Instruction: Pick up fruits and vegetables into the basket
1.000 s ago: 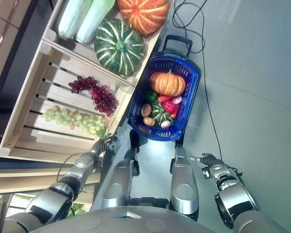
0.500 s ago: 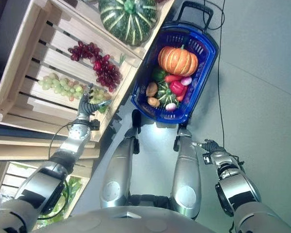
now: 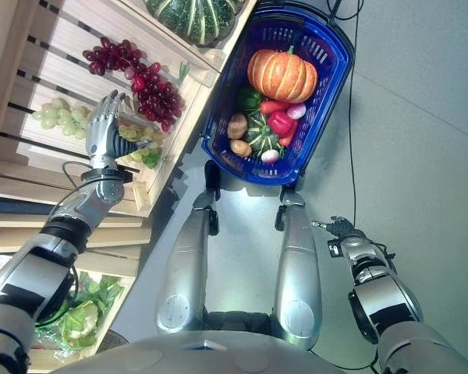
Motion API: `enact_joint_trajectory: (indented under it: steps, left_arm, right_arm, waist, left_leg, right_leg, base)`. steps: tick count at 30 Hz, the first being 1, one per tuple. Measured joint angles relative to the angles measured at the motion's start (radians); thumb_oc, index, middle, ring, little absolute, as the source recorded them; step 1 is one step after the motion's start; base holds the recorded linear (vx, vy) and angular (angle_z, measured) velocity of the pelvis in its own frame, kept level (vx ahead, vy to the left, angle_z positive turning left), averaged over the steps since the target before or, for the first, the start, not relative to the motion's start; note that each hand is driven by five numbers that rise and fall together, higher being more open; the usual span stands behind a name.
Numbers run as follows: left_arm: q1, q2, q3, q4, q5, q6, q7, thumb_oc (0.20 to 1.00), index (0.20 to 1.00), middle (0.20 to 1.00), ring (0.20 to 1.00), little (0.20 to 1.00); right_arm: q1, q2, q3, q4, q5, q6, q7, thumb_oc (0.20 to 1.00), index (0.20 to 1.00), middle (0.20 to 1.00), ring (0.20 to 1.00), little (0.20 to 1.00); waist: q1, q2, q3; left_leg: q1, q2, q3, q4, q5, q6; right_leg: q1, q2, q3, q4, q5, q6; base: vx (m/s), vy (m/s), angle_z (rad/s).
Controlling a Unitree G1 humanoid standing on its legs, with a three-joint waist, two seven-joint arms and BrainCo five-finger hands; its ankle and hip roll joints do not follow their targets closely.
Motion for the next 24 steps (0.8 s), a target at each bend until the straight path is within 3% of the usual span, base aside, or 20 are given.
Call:
enact_joint_trajectory:
  steps: [6,12,24]
  left_arm:
    - [-0.031,0.022,-0.041,0.099,0.117,0.048,0.054,1.0,1.0,1.0,1.0,1.0]
    - [-0.045,0.027,-0.062,0.196,0.132,0.134,-0.031,1.0,1.0,1.0,1.0,1.0]
    - [-0.038,0.027,-0.118,0.289,0.132,0.199,-0.135,1.0,1.0,1.0,1.0,1.0]
  right_arm:
    - [-0.019,-0.003,0.012,0.0,0.0,-0.003,0.013,1.0,1.0,1.0,1.0,1.0]
    - [-0.033,-0.009,0.018,-0.001,-0.001,-0.003,0.017,1.0,1.0,1.0,1.0,1.0]
    - [-0.079,-0.042,0.019,-0.003,-0.002,0.001,0.041,1.0,1.0,1.0,1.0,1.0]
  waist:
    - [-0.014,0.0,0.0]
    - [-0.024,0.0,0.0]
    - [-0.04,0.0,0.0]
  left_leg:
    - [-0.037,0.003,0.006,0.029,-0.01,-0.002]
    - [-0.043,0.004,0.017,0.032,-0.012,-0.006]
    - [-0.05,0.008,0.027,0.039,-0.017,-0.003]
  right_leg:
    - [-0.043,0.003,0.011,0.026,-0.003,-0.004]
    - [-0.061,0.005,0.025,0.034,-0.004,-0.006]
    - [-0.073,0.009,0.034,0.035,-0.004,-0.006]
  base:
    - [0.0,0.017,-0.02]
    - [-0.01,0.023,-0.04]
    - [0.0,0.004,-0.01]
